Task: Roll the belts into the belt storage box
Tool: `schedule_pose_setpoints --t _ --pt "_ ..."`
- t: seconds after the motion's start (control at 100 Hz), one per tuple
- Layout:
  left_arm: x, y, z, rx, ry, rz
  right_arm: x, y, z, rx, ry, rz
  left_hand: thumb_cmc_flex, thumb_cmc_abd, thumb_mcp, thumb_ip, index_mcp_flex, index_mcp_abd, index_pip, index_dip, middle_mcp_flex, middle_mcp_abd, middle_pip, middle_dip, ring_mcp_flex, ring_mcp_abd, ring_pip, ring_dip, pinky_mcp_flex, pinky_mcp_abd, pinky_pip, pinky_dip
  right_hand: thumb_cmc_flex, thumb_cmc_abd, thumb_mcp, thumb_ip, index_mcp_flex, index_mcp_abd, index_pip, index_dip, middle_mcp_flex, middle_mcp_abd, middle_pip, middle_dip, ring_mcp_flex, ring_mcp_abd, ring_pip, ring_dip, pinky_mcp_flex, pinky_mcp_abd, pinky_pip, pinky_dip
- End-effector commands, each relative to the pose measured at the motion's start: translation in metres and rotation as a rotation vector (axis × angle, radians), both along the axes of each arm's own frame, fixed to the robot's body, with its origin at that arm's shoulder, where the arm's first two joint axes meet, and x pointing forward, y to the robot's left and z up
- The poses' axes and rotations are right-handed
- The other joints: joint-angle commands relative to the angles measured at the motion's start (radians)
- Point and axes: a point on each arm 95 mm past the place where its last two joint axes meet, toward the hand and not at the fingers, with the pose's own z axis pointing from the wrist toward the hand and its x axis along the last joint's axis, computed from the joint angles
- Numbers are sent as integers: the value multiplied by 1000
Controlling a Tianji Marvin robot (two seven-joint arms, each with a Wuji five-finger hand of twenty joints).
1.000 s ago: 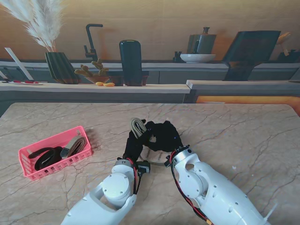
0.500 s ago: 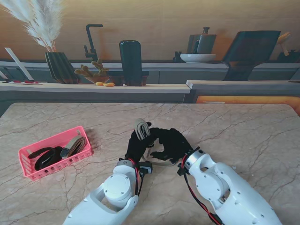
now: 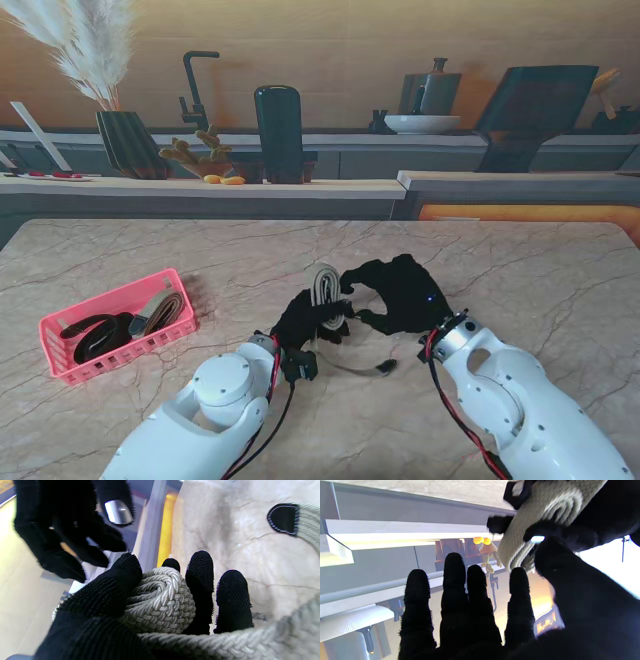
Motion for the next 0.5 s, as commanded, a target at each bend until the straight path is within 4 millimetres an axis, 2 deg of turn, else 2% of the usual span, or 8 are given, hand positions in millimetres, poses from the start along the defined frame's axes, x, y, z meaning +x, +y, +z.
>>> schedule_pose_setpoints --t 0.0,0.1,0.18,0.32,0.49 --pt "2 5 -1 10 12 -27 5 -4 11 -19 -28 16 23 67 160 -14 66 -3 45 18 101 -7 128 1 67 6 64 19 41 48 74 38 36 42 -8 27 -61 -85 28 17 -27 -17 -31 -20 4 -21 -46 -25 4 -28 -30 22" --pt "4 7 -1 9 36 -99 11 -8 17 -78 -47 51 15 46 172 -25 85 10 75 35 117 3 167 -8 107 9 94 13 80 70 102 50 59 50 0 25 -161 -201 54 13 -61 -38 -55 -37 -10 -24 -98 -57 7 -34 -43 20" --pt "5 8 -2 6 54 -142 15 -9 20 -137 -45 93 15 47 176 -27 88 15 95 52 116 11 175 -14 110 10 90 3 80 67 97 47 77 54 7 25 -186 -242 80 0 -75 -50 -77 -51 -22 -26 -141 -82 5 -42 -51 18" --pt "5 9 -2 4 77 -209 23 -7 23 -232 -51 154 10 41 189 -24 89 26 109 70 123 18 190 -25 126 16 98 -6 98 82 98 44 71 47 10 26 -289 -229 40 -32 -133 -59 -111 -65 -50 -33 -180 -103 -3 -60 -60 18" --pt "5 10 -2 5 92 -275 32 2 26 -295 -55 221 6 47 193 -17 71 27 117 92 115 20 196 -31 123 21 100 -14 99 84 100 43 39 19 17 26 -335 -208 23 -61 -170 -56 -136 -77 -65 -37 -211 -120 -14 -75 -71 20"
